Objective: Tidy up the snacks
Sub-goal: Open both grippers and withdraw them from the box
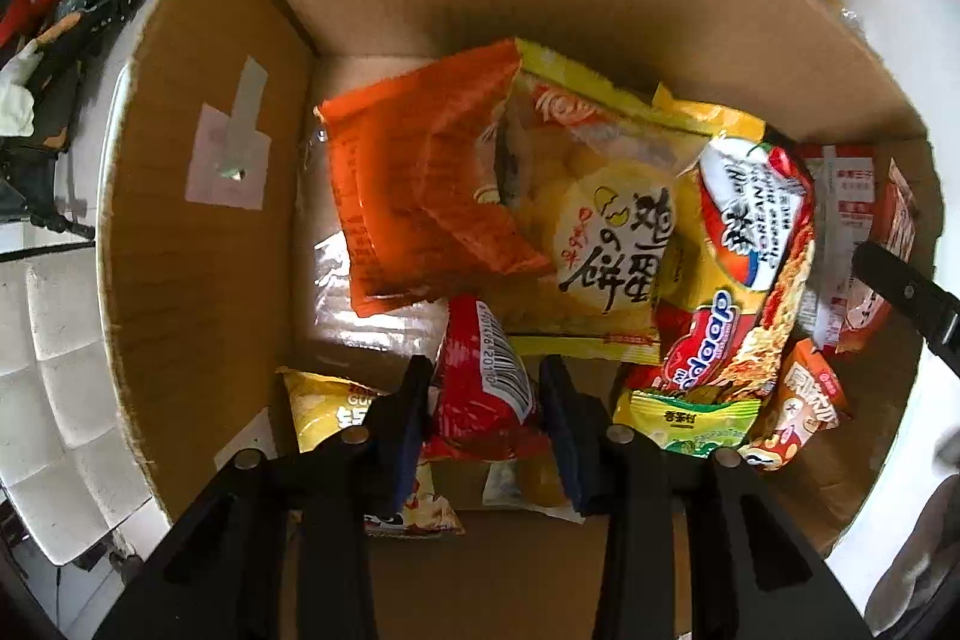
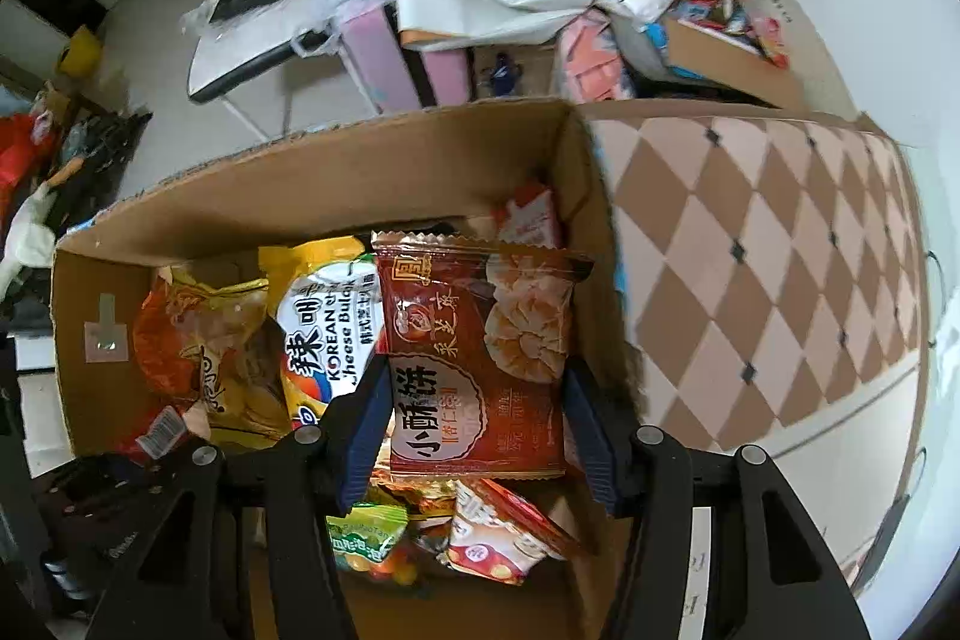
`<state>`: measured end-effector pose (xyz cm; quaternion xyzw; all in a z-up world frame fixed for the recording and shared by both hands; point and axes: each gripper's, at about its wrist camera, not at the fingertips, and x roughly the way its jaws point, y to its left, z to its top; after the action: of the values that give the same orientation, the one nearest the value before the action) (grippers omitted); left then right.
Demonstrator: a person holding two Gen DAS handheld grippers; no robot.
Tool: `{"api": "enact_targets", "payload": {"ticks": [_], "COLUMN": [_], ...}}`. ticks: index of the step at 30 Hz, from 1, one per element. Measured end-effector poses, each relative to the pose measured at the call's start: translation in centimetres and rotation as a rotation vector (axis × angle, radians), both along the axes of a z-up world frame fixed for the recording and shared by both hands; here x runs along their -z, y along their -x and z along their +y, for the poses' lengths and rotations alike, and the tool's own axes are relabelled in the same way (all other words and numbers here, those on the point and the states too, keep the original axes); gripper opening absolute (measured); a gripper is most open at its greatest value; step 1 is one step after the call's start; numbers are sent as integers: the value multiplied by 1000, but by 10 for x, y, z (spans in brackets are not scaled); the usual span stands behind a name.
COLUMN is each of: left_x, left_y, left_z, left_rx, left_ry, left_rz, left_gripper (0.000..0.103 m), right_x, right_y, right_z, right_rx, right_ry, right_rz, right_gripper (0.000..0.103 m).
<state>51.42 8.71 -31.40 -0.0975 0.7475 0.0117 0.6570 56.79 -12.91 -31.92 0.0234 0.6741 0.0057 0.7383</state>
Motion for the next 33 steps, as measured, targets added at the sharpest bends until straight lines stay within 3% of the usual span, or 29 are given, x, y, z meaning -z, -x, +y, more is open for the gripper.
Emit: {"api": "enact_targets", "payload": {"ticks": [2, 6, 11, 20, 33], "left_x": [5, 7, -3, -35, -96], "left_y": [0, -2, -4, 6, 56], "left_z": [4, 5, 7, 8, 8], "left_rx": [-20, -13, -23, -25, -31], "left_ry": [3, -9, 2, -14, -102], "left_rz": [7, -17, -42, -111, -324], "left_gripper": [39, 76, 76, 76, 76], "right_x": [9, 16, 16, -3, -47], "right_y": [-3, -5, -2, 17, 79], "right_z": [3, 7, 15, 11, 6], "right_rx": [-19, -38, -56, -47, -77], "right_ry": [4, 4, -7, -29, 18], "right_rz": [38, 61, 61, 34, -69], "right_gripper": [64, 73, 86, 87, 87]}}
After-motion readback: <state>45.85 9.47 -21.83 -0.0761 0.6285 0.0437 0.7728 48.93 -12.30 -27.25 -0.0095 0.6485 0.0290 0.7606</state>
